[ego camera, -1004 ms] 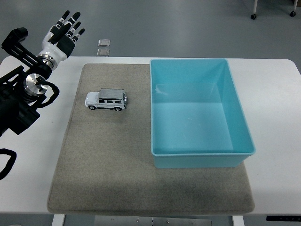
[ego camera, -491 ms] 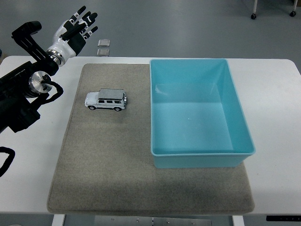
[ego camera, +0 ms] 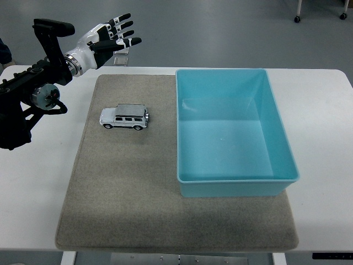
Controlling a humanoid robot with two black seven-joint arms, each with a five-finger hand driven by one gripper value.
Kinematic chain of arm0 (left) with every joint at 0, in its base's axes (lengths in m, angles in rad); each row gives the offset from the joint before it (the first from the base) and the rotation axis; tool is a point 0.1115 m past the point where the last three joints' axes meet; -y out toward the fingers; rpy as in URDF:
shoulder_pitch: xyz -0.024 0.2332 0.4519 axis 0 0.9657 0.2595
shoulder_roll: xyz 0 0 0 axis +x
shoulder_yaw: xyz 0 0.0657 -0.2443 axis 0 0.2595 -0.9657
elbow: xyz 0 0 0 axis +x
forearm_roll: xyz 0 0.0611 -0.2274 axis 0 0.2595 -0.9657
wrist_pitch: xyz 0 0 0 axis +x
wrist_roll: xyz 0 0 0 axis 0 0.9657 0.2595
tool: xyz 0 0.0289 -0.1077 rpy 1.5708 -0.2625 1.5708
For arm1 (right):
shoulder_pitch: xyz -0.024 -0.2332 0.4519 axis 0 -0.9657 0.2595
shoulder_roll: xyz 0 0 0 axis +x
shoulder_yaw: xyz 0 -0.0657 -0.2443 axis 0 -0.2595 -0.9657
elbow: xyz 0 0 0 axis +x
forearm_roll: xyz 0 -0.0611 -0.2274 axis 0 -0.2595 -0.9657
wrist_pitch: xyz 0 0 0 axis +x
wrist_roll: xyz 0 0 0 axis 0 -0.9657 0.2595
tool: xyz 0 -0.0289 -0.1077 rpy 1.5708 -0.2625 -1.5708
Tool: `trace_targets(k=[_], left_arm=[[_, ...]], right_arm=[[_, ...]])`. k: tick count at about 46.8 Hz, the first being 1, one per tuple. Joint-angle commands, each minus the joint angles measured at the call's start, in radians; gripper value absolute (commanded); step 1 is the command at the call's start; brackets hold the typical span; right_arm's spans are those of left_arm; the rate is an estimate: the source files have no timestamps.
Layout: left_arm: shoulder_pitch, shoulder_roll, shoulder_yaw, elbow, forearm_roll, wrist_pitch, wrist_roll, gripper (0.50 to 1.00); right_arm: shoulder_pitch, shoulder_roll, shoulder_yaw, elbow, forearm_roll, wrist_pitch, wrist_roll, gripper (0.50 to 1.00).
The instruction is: Left hand put the white car in the blue box
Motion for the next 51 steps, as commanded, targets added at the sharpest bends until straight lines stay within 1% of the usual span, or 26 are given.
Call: trace_targets(k=[1, 5, 9, 12, 18, 29, 36, 40, 51], left_arm=[[-0.038, 0.031, 0.083, -0.031, 0.008, 0.001, -0.003, 0.994], [-0.073, 0.051, 0.166, -0.055, 0.011, 0.002, -0.003, 0.992], [-0.116, 0.054, 0.241, -0.061, 0.026, 0.004, -0.004, 0.992], [-0.144, 0.061, 0.282, -0.063, 0.054, 0.004, -0.004, 0.992], [-0.171, 0.059, 0.348, -0.081, 0.134, 0.010, -0.004, 0.990], [-0.180, 0.062, 0.396, -0.118, 0.293, 0.009, -0.004, 0.988], [-0.180, 0.068, 0.402, -0.123, 0.468, 0.009, -0.004, 0.984], [-0.182, 0.079, 0.404, -0.144, 0.563, 0.007, -0.009, 0.984], [-0.202, 0.103, 0.416, -0.199, 0.710, -0.002, -0.020, 0.984]], right_arm=[[0.001, 0.000, 0.000, 0.000, 0.000, 0.000, 0.000, 0.936], [-0.001, 0.000, 0.000, 0.000, 0.000, 0.000, 0.000, 0.936], [0.001, 0.000, 0.000, 0.000, 0.000, 0.000, 0.000, 0.936], [0.001, 0.000, 0.000, 0.000, 0.000, 0.000, 0.000, 0.936], [0.001, 0.000, 0.000, 0.000, 0.000, 0.000, 0.000, 0.936], [0.001, 0.000, 0.000, 0.000, 0.000, 0.000, 0.000, 0.936], [0.001, 0.000, 0.000, 0.000, 0.000, 0.000, 0.000, 0.936], [0.001, 0.000, 0.000, 0.000, 0.000, 0.000, 0.000, 0.936], [-0.001, 0.000, 0.000, 0.000, 0.000, 0.000, 0.000, 0.936]])
